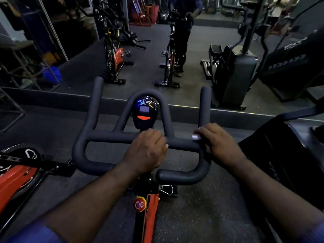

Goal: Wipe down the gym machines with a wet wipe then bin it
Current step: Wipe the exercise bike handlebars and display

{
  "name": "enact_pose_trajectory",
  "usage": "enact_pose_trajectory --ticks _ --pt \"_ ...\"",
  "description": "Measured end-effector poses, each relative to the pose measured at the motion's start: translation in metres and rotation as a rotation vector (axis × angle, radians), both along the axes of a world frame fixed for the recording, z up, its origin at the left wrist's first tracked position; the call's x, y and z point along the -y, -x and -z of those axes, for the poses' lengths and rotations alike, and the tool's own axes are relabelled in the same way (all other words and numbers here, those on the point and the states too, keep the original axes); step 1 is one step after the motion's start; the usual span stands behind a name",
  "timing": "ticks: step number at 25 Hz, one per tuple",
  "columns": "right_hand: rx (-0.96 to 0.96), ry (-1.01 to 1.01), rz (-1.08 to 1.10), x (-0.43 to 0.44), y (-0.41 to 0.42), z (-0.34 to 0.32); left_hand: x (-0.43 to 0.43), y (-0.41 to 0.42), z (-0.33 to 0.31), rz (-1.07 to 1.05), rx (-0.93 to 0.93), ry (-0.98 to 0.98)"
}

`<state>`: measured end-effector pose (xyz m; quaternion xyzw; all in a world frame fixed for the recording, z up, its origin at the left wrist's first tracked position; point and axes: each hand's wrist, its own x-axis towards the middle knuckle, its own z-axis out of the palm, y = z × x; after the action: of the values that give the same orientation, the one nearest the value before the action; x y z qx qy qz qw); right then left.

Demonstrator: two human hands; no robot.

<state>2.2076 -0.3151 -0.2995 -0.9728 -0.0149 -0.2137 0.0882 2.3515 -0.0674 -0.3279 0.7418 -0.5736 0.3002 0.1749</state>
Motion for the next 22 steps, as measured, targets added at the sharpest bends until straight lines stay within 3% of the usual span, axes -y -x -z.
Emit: enact_pose_trajectory --ticks 2,7,12,15,19,22 --pt "0.005 -0.106 0.159 -0.029 -0.003 0.013 0.019 0.001 -0.011 0.163 0.06 -0.094" --pt "-0.156 -0.11 0.03 -0.015 0.021 0.003 0.052 -0.022 -0.018 0.25 0.081 -0.18" --pt "-0.041 -0.184 0.243 -0.001 0.0 0.004 0.07 -0.026 -0.016 0.227 0.111 -0.264" --pt "-0.002 -0.239 0.306 -0.035 0.038 0.032 0.067 -0.025 -0.014 0.21 0.101 -0.277" --pt "-0.013 -0.212 0.191 -0.078 0.072 0.025 0.069 -0.025 -0.014 0.191 0.096 -0.311" --pt "0.046 -0.183 0.291 -0.042 0.037 0.009 0.068 -0.024 -0.015 0.203 0.068 -0.297"
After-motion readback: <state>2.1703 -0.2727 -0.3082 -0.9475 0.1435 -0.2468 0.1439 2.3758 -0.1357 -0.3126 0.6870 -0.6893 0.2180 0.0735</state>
